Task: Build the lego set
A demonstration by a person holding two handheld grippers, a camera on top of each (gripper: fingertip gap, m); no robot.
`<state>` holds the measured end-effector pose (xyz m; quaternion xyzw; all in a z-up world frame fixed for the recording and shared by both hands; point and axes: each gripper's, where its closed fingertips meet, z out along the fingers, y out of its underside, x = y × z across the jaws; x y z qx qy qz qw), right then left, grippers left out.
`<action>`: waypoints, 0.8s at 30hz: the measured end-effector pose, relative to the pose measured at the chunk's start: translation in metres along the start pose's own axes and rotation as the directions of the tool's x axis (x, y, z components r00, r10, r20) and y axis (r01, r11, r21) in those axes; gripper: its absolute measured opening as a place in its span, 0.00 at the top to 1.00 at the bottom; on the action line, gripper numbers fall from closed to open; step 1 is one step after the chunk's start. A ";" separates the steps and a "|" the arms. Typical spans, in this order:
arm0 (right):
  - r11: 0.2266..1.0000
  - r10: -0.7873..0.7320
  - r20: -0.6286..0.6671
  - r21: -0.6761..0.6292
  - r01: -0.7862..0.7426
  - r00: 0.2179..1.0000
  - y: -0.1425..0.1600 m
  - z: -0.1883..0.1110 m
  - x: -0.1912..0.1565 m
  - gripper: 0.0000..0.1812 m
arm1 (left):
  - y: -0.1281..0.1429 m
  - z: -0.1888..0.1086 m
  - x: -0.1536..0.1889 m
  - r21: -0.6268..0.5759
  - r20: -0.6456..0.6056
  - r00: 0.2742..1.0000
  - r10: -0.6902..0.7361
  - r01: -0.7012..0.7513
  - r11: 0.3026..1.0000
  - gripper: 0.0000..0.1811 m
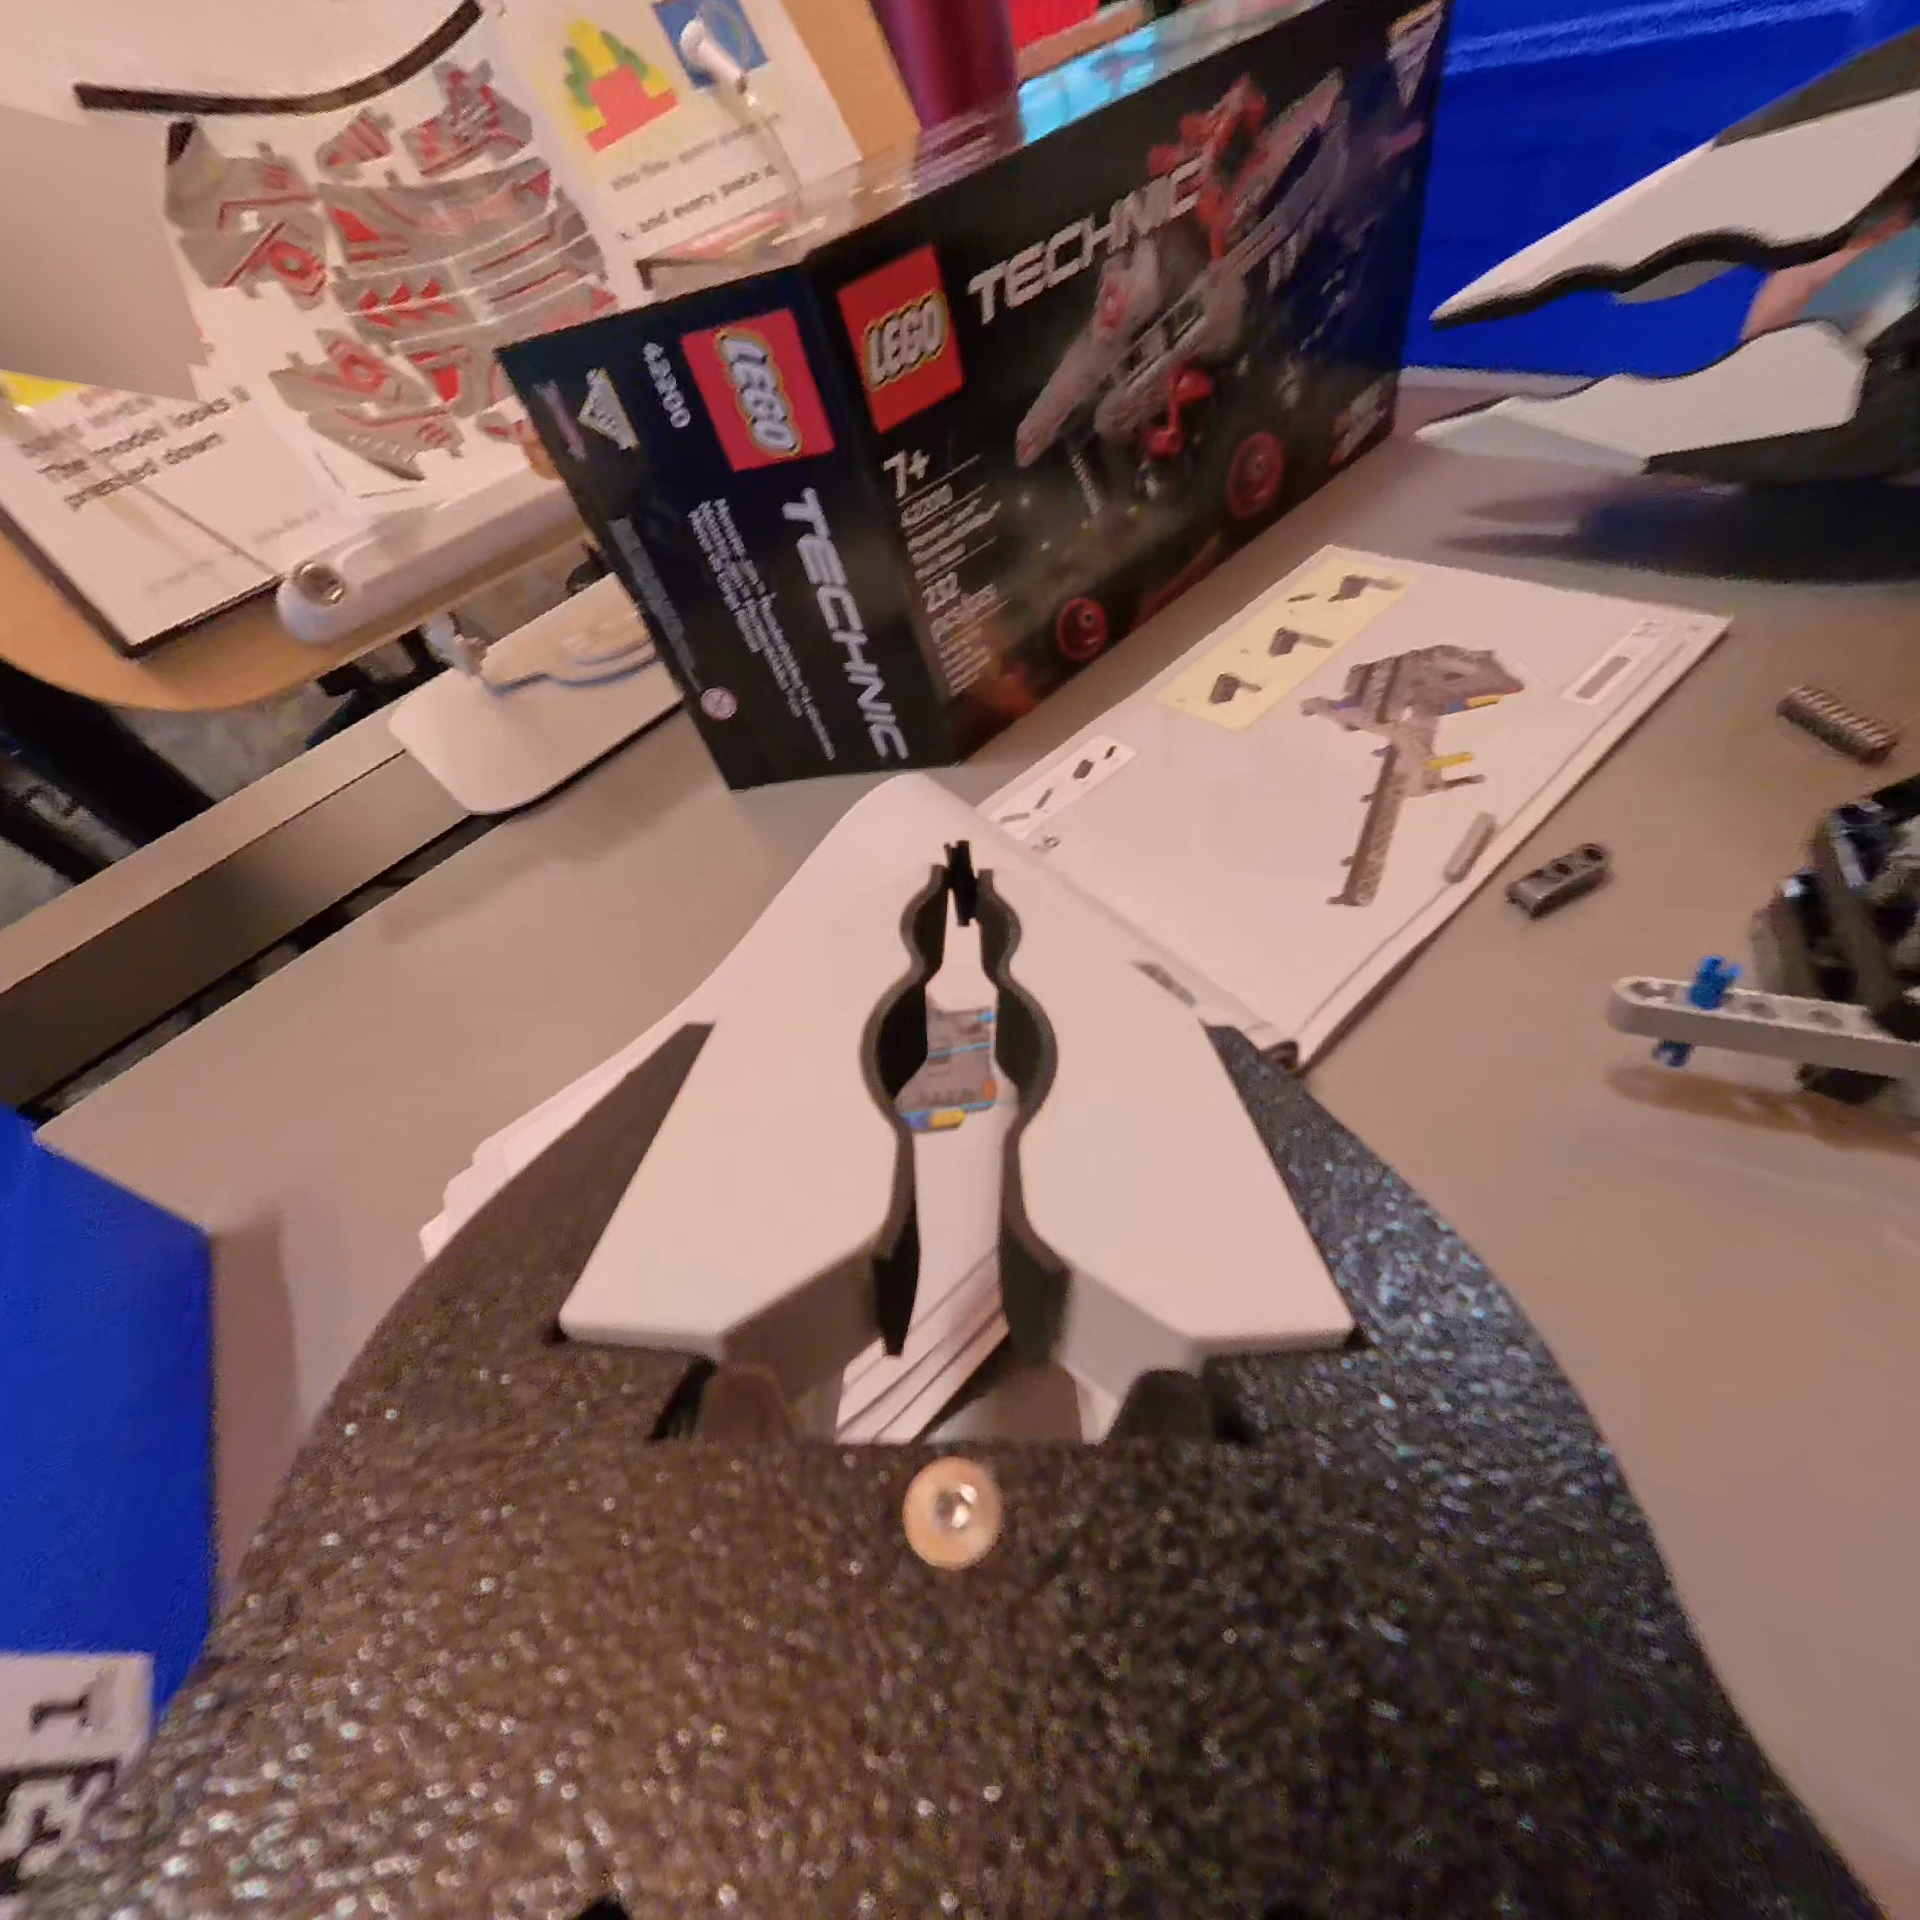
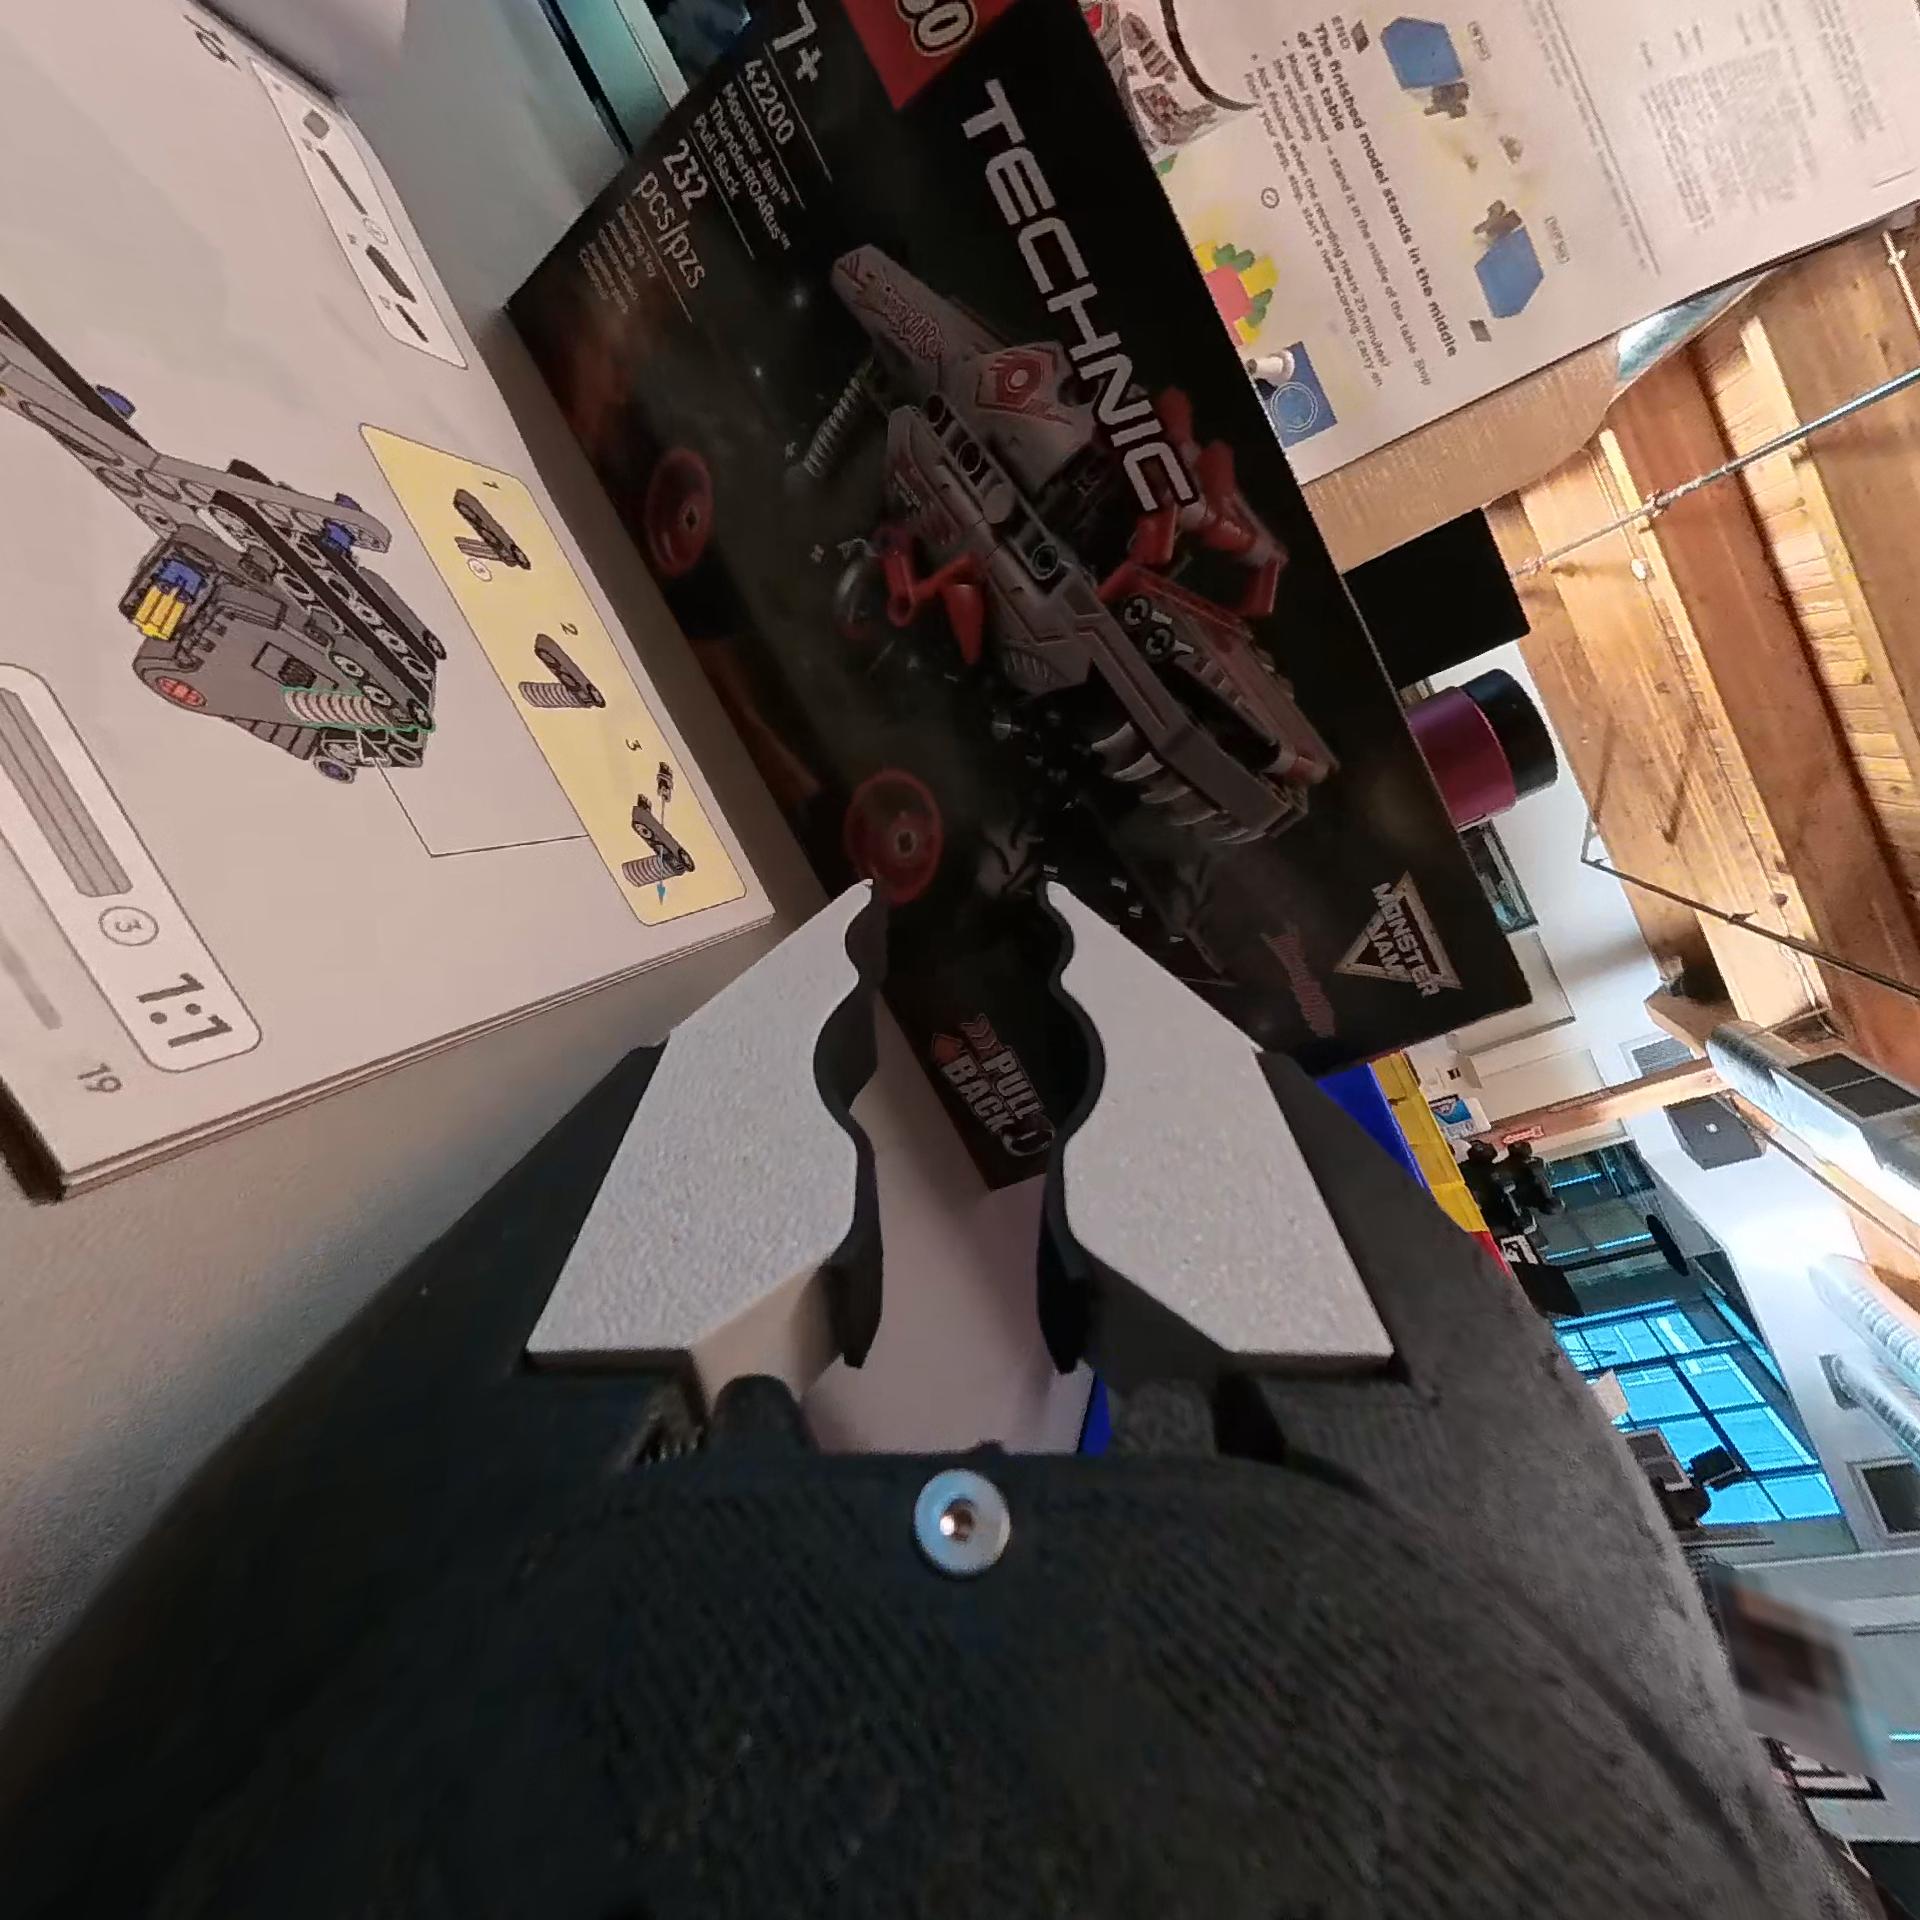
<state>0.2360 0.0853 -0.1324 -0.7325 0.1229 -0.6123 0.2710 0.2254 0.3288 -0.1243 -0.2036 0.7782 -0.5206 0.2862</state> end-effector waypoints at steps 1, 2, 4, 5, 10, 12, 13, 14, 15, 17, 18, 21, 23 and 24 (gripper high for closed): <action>1.000 -0.002 -0.001 -0.002 0.002 1.000 0.001 0.000 0.000 0.86 | 0.004 0.000 -0.003 -0.023 0.020 1.000 0.012 -0.012 1.000 0.99; 1.000 -0.004 -0.002 -0.005 0.004 1.000 0.002 0.000 0.000 0.86 | 0.008 -0.001 -0.007 -0.052 0.036 0.999 0.026 -0.024 0.998 0.99; 1.000 -0.010 0.000 -0.005 0.010 1.000 0.002 0.000 0.000 0.86 | 0.016 -0.002 -0.014 -0.103 0.078 0.995 0.055 -0.047 0.994 0.99; 1.000 -0.018 0.006 -0.009 0.018 1.000 0.003 0.000 -0.002 0.86 | 0.019 -0.002 -0.016 -0.121 0.088 0.994 0.067 -0.056 0.991 0.99; 0.997 -0.061 0.026 -0.042 0.062 0.998 0.008 0.003 -0.008 0.86 | 0.021 -0.003 -0.020 -0.171 0.146 0.969 0.200 -0.174 0.970 0.99; 0.996 -0.070 0.029 -0.049 0.071 0.997 0.009 0.004 -0.009 0.86 | 0.021 -0.002 -0.018 -0.169 0.139 0.970 0.199 -0.175 0.970 0.99; 0.996 -0.069 0.029 -0.050 0.070 0.997 0.009 0.004 -0.009 0.86 | 0.020 -0.002 -0.016 -0.165 0.133 0.972 0.193 -0.170 0.972 0.99; 0.996 -0.069 0.027 -0.052 0.070 0.997 0.010 0.004 -0.009 0.86 | 0.020 -0.003 -0.016 -0.161 0.135 0.971 0.197 -0.175 0.971 0.99; 0.996 -0.069 0.026 -0.057 0.071 0.997 0.010 0.005 -0.009 0.86 | 0.018 -0.004 -0.017 -0.160 0.141 0.968 0.208 -0.185 0.970 0.99; 0.995 -0.078 0.032 -0.065 0.080 0.996 0.011 0.005 -0.010 0.86 | 0.016 -0.006 -0.020 -0.157 0.153 0.965 0.215 -0.191 0.969 0.99; 0.994 -0.079 0.030 -0.067 0.081 0.996 0.012 0.006 -0.010 0.85 | 0.015 -0.007 -0.020 -0.152 0.156 0.965 0.210 -0.186 0.971 0.99; 0.996 -0.064 0.021 -0.068 0.065 0.998 0.012 0.005 -0.007 0.85 | 0.015 -0.007 -0.021 -0.154 0.160 0.964 0.213 -0.188 0.970 0.99; 0.997 -0.049 0.012 -0.065 0.050 0.999 0.011 0.005 -0.005 0.85 | 0.013 -0.008 -0.021 -0.151 0.166 0.961 0.220 -0.196 0.969 0.99; 0.997 -0.042 0.009 -0.066 0.043 0.999 0.011 0.005 -0.004 0.85 | 0.013 -0.008 -0.021 -0.151 0.168 0.960 0.222 -0.198 0.969 0.99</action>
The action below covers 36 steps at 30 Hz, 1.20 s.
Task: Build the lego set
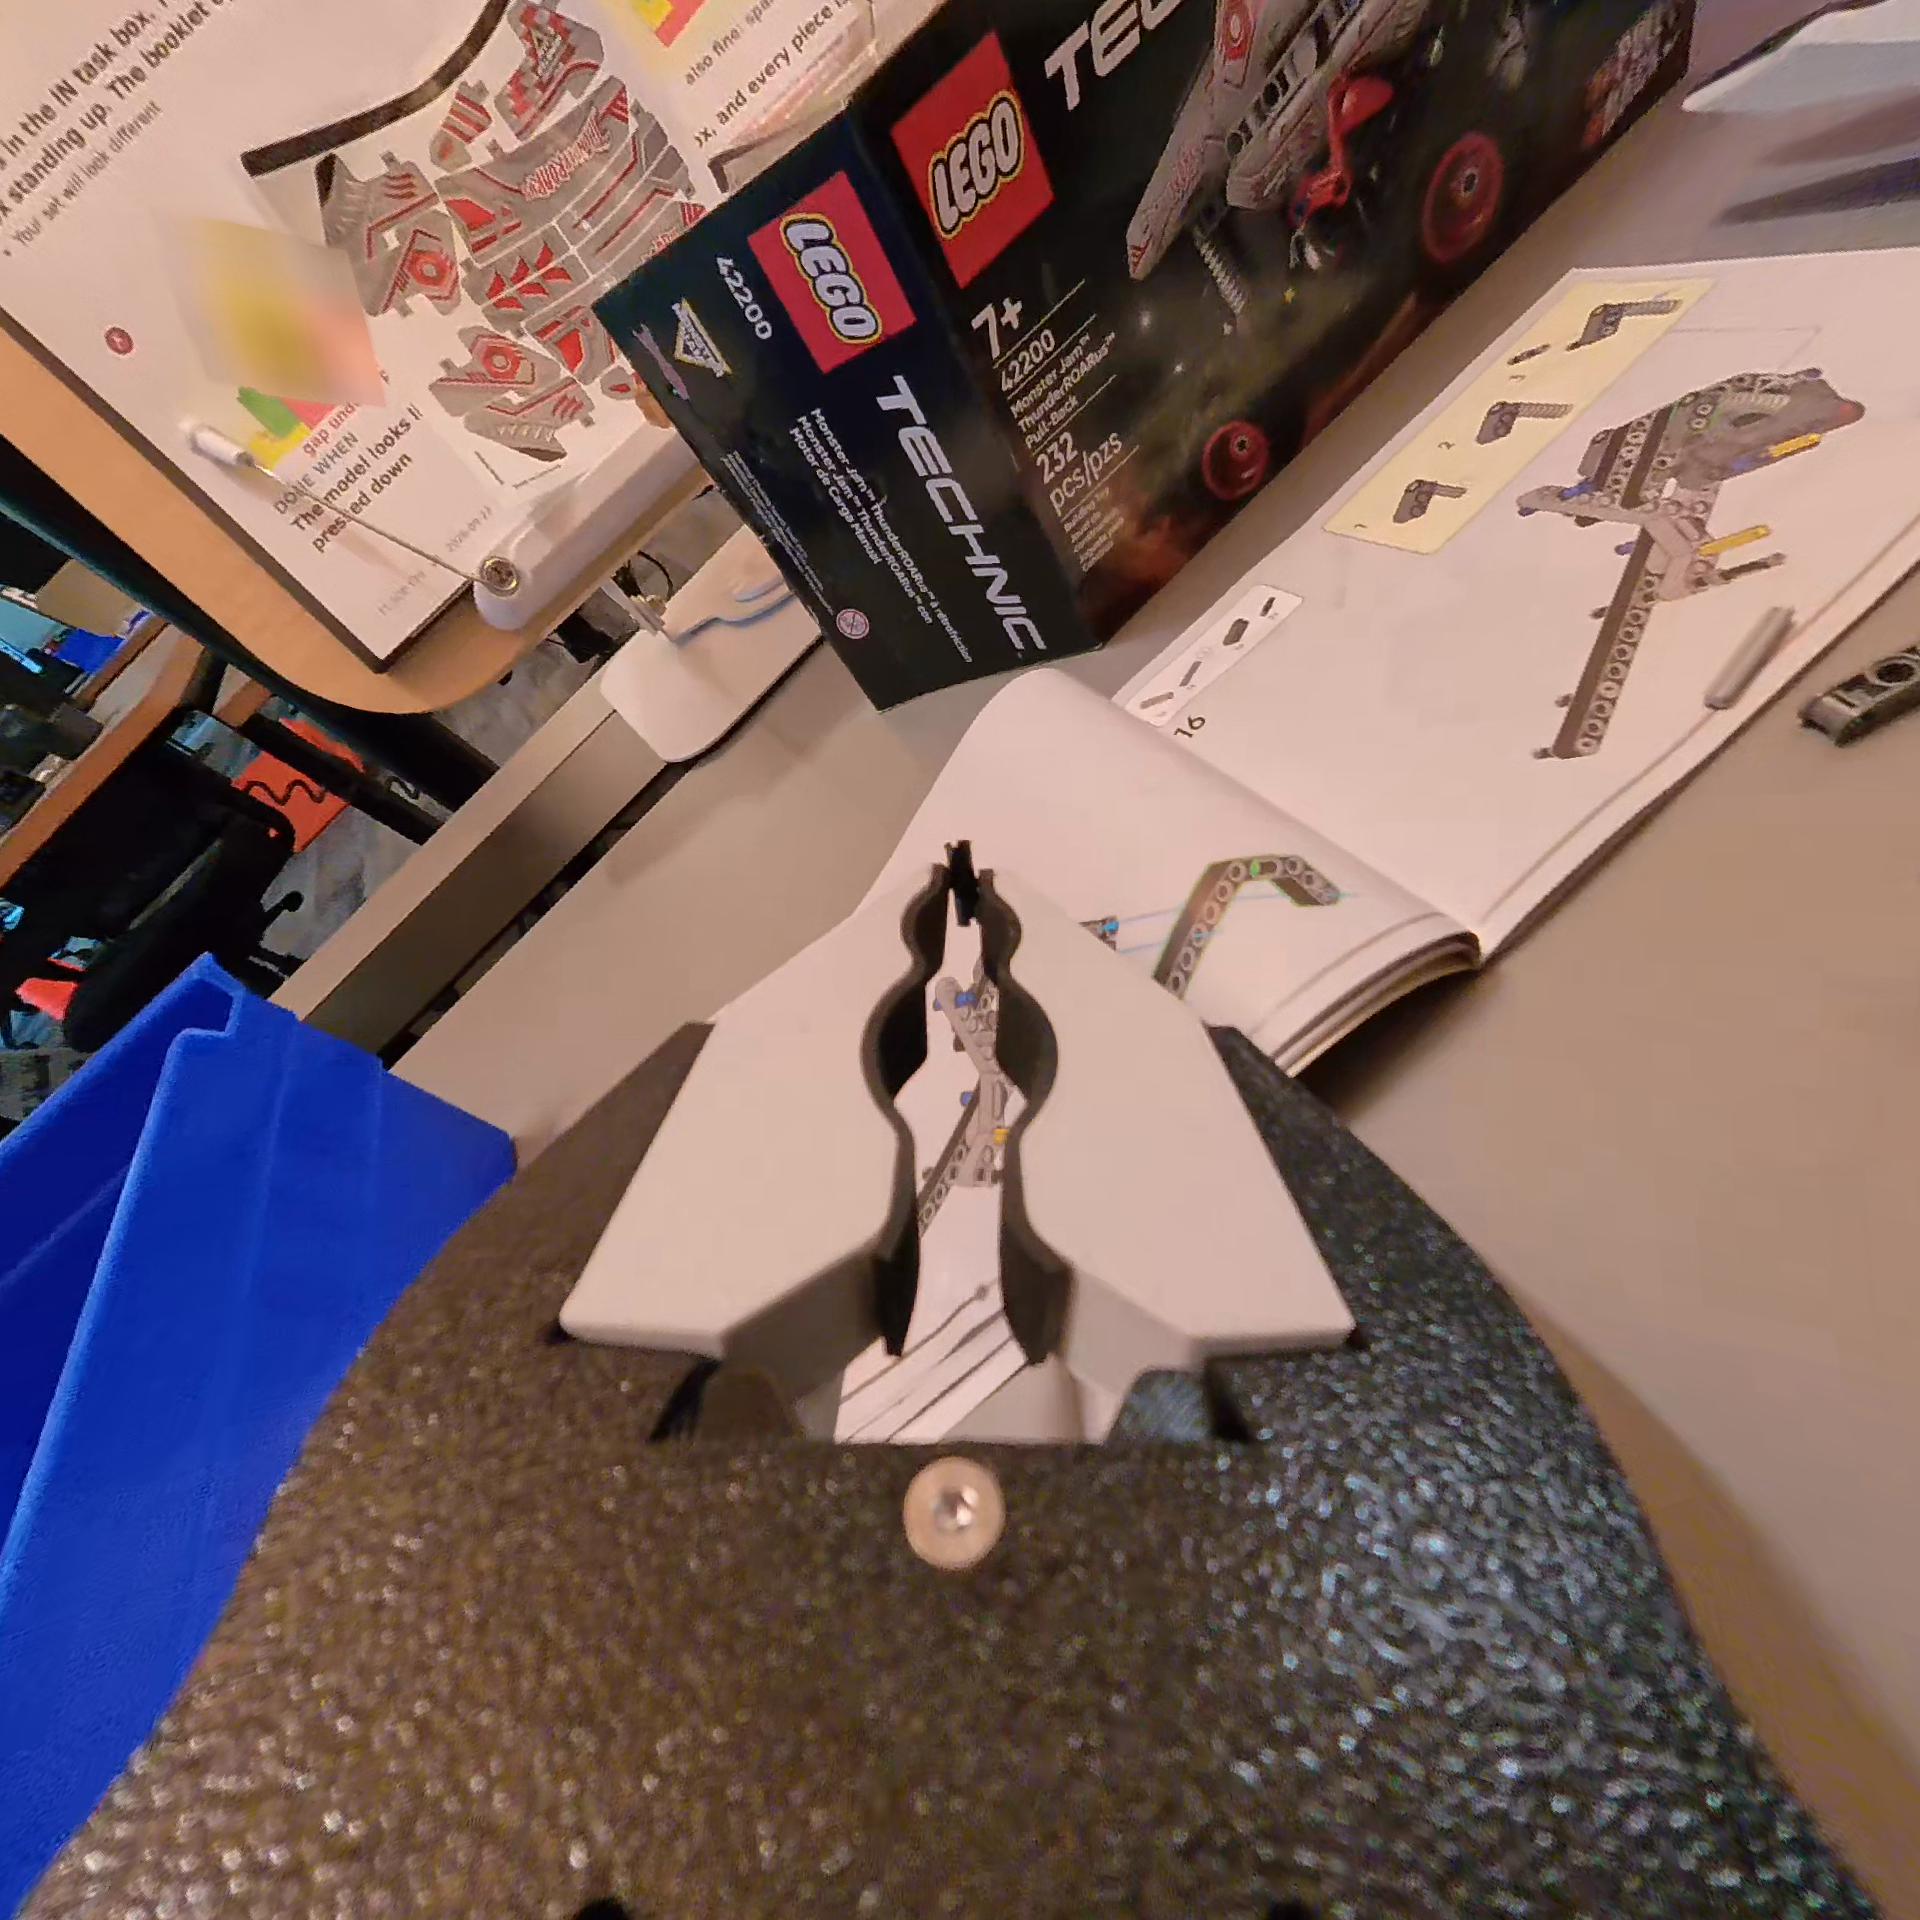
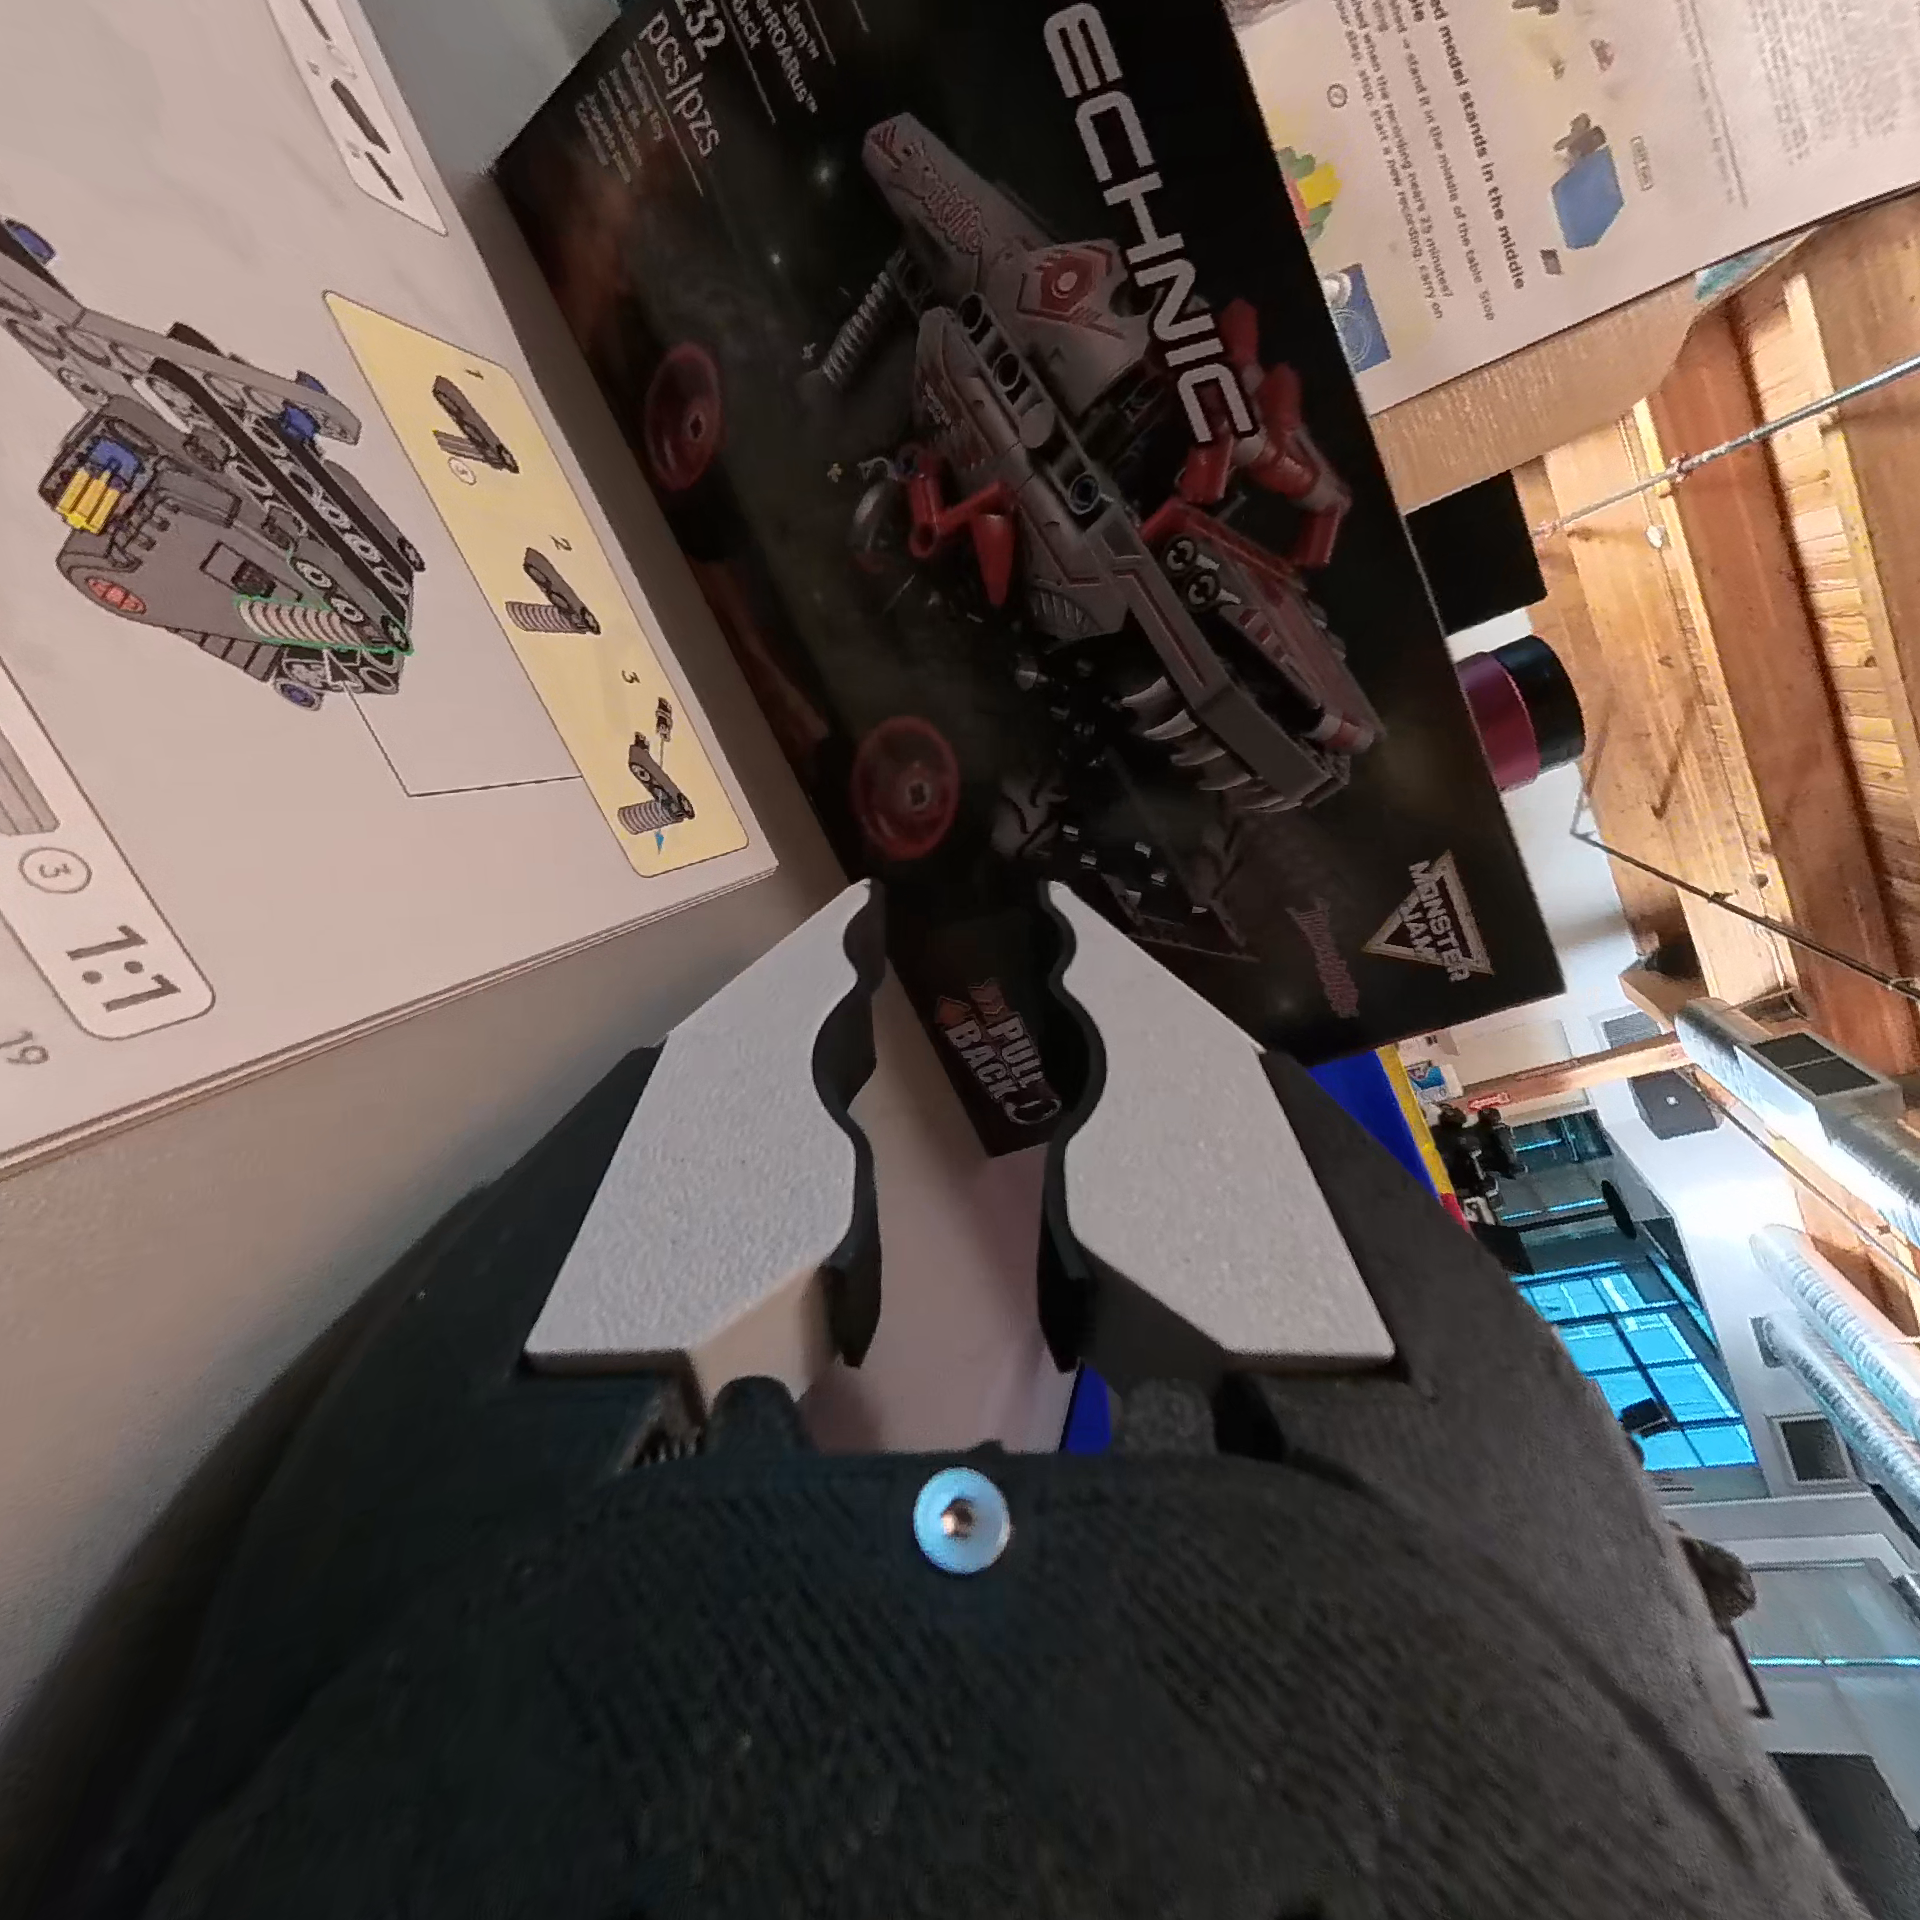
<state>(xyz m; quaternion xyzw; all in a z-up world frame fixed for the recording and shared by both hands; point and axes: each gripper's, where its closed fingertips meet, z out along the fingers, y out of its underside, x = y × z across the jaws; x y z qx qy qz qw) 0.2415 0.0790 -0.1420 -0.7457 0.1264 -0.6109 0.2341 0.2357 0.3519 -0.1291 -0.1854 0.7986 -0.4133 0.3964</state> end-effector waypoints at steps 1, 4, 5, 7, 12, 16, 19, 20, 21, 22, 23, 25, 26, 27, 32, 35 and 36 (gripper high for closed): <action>1.000 0.006 -0.003 -0.006 -0.006 1.000 0.001 0.001 0.001 0.85 | 0.000 0.000 0.000 0.000 0.003 1.000 0.003 -0.003 1.000 0.99; 1.000 0.015 -0.002 -0.005 -0.015 1.000 -0.001 0.001 0.001 0.85 | 0.001 0.000 -0.002 -0.004 0.011 1.000 0.007 -0.007 1.000 0.99; 1.000 0.018 -0.001 -0.001 -0.018 1.000 -0.002 0.001 0.001 0.85 | 0.001 0.000 -0.003 -0.004 0.019 1.000 0.014 -0.014 1.000 0.99; 1.000 0.022 -0.005 0.002 -0.022 1.000 -0.002 0.001 0.002 0.85 | 0.002 0.001 -0.005 -0.004 0.025 1.000 0.013 -0.013 1.000 0.98; 0.999 0.015 0.007 0.037 -0.015 1.000 -0.008 -0.001 0.000 0.85 | 0.009 0.006 0.001 -0.030 -0.001 1.000 0.013 -0.013 0.999 0.98; 0.994 0.035 0.026 0.107 -0.038 0.999 -0.020 -0.004 -0.002 0.84 | 0.009 0.008 0.003 -0.028 -0.003 1.000 0.012 -0.012 1.000 0.99; 0.971 0.066 0.064 0.226 -0.079 0.996 -0.046 -0.010 -0.007 0.83 | 0.011 0.008 0.002 -0.028 -0.002 1.000 0.004 -0.004 1.000 0.99; 0.965 0.048 0.102 0.251 -0.072 0.994 -0.053 -0.011 -0.015 0.84 | 0.011 0.009 0.002 -0.031 -0.005 1.000 0.001 -0.001 1.000 0.99; 0.964 0.003 0.151 0.261 -0.043 0.988 -0.057 -0.012 -0.026 0.85 | 0.013 0.009 0.003 -0.034 -0.007 1.000 -0.001 0.000 0.999 0.99; 0.966 -0.051 0.195 0.257 -0.001 0.980 -0.057 -0.012 -0.038 0.90 | 0.013 0.009 0.003 -0.036 -0.008 1.000 -0.001 0.001 0.999 0.99; 0.969 -0.086 0.229 0.247 0.028 0.970 -0.055 -0.012 -0.046 0.95 | 0.013 0.009 0.003 -0.035 -0.008 1.000 -0.001 0.000 0.999 0.99; 0.973 -0.115 0.304 0.226 0.046 0.946 -0.051 -0.012 -0.059 1.00 | 0.013 0.009 0.002 -0.033 -0.003 1.000 0.002 -0.002 0.999 0.99; 0.976 -0.138 0.351 0.205 0.068 0.926 -0.046 -0.012 -0.067 1.00 | 0.014 0.009 0.002 -0.032 -0.001 1.000 0.003 -0.003 0.999 0.99; 0.975 -0.158 0.342 0.201 0.092 0.926 -0.045 -0.012 -0.067 1.00 | 0.014 0.009 0.001 -0.032 0.002 1.000 0.007 -0.007 0.999 0.99; 0.986 -0.141 0.423 0.146 0.086 0.895 -0.029 -0.017 -0.065 1.00 | 0.013 0.007 -0.002 -0.017 0.020 1.000 0.005 -0.005 1.000 0.99; 0.988 -0.128 0.439 0.131 0.077 0.889 -0.027 -0.019 -0.065 1.00 | 0.013 0.007 -0.002 -0.016 0.020 1.000 -0.002 0.002 1.000 0.99; 0.988 -0.132 0.435 0.133 0.082 0.891 -0.027 -0.019 -0.065 1.00 | 0.013 0.007 -0.002 -0.015 0.020 1.000 -0.002 0.002 1.000 0.99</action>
